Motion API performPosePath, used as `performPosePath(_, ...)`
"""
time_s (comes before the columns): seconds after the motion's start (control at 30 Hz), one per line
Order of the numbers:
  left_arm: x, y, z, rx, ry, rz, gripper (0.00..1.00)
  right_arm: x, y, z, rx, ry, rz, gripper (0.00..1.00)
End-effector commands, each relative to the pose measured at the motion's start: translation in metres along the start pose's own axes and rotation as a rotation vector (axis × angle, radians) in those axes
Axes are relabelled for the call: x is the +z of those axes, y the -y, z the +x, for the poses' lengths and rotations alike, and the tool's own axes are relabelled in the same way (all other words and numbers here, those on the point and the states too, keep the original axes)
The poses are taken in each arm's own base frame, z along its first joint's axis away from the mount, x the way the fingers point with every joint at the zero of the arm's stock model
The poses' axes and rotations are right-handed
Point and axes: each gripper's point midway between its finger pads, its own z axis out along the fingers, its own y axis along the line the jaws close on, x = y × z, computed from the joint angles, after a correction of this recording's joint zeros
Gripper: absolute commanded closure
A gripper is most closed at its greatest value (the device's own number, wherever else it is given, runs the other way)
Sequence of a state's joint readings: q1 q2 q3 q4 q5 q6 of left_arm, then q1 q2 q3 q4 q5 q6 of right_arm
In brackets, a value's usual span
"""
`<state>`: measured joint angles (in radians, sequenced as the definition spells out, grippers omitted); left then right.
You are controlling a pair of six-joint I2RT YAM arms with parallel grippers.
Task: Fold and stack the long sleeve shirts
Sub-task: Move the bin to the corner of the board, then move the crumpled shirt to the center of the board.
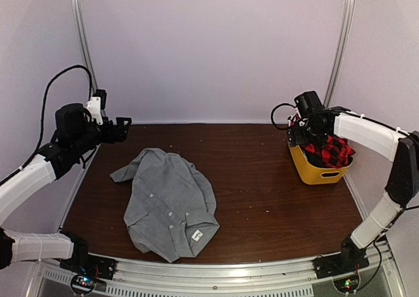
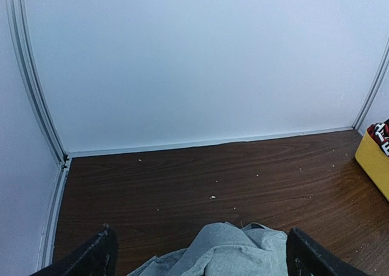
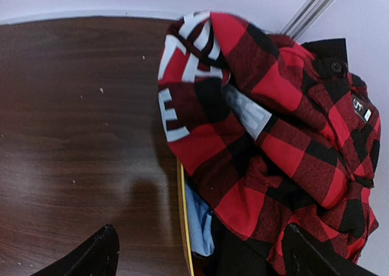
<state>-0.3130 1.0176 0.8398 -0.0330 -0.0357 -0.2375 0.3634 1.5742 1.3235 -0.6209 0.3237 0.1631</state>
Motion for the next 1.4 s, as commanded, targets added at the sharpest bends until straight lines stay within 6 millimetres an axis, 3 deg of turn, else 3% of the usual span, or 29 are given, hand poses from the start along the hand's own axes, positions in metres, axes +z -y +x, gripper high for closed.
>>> performPosePath(0.0, 0.002, 0.006, -0.009, -0.01, 0.023, 0.035, 0.02, 0.023, 0.006, 0.038, -0.019, -0.101, 0.021, 0.1)
performPosePath(0.1, 0.007, 0.012, -0.002, -0.005, -0.001, 0.049, 0.02, 0.04, 0.011, 0.054, -0.012, -0.141, 0.016, 0.16)
performPosePath(0.23, 0.013, 0.012, 0.019, -0.035, -0.092, 0.044, 0.02, 0.058, 0.034, 0.064, 0.024, -0.181, 0.063, 0.23)
performPosePath(0.43, 0.015, 0.017, 0.071, -0.115, -0.232, 0.057, 0.02, 0.065, 0.067, 0.047, 0.089, -0.151, 0.13, 0.25)
performPosePath(0.5, 0.016, 0.019, 0.086, -0.149, -0.276, 0.052, 0.02, 0.061, 0.068, 0.038, 0.093, -0.126, 0.123, 0.24)
performPosePath(0.57, 0.017, 0.021, 0.1, -0.182, -0.318, 0.058, 0.02, 0.052, 0.056, 0.03, 0.1, -0.088, 0.062, 0.21)
performPosePath(0.73, 0.02, 0.027, 0.14, -0.227, -0.448, 0.042, 0.04, 0.005, 0.004, 0.008, 0.034, 0.053, -0.035, 0.13)
performPosePath(0.83, 0.022, 0.037, 0.161, -0.211, -0.505, 0.056, 0.12, -0.028, -0.033, 0.001, -0.034, 0.117, -0.098, 0.13)
performPosePath(0.93, 0.028, 0.053, 0.177, -0.177, -0.553, 0.088, 0.17, -0.053, -0.085, 0.007, -0.096, 0.141, -0.254, 0.11)
performPosePath(1.0, 0.033, 0.064, 0.182, -0.17, -0.566, 0.115, 0.24, -0.067, -0.134, 0.021, -0.134, 0.131, -0.436, 0.11)
performPosePath(1.13, 0.043, 0.095, 0.176, -0.218, -0.535, 0.259, 0.54, -0.086, -0.219, 0.062, -0.195, 0.082, -0.713, 0.11)
performPosePath(1.27, 0.045, 0.136, 0.152, -0.301, -0.463, 0.448, 0.84, -0.093, -0.276, 0.096, -0.215, 0.021, -0.884, 0.12)
performPosePath(1.37, 0.044, 0.162, 0.134, -0.339, -0.412, 0.536, 0.92, -0.101, -0.306, 0.114, -0.227, -0.013, -1.001, 0.12)
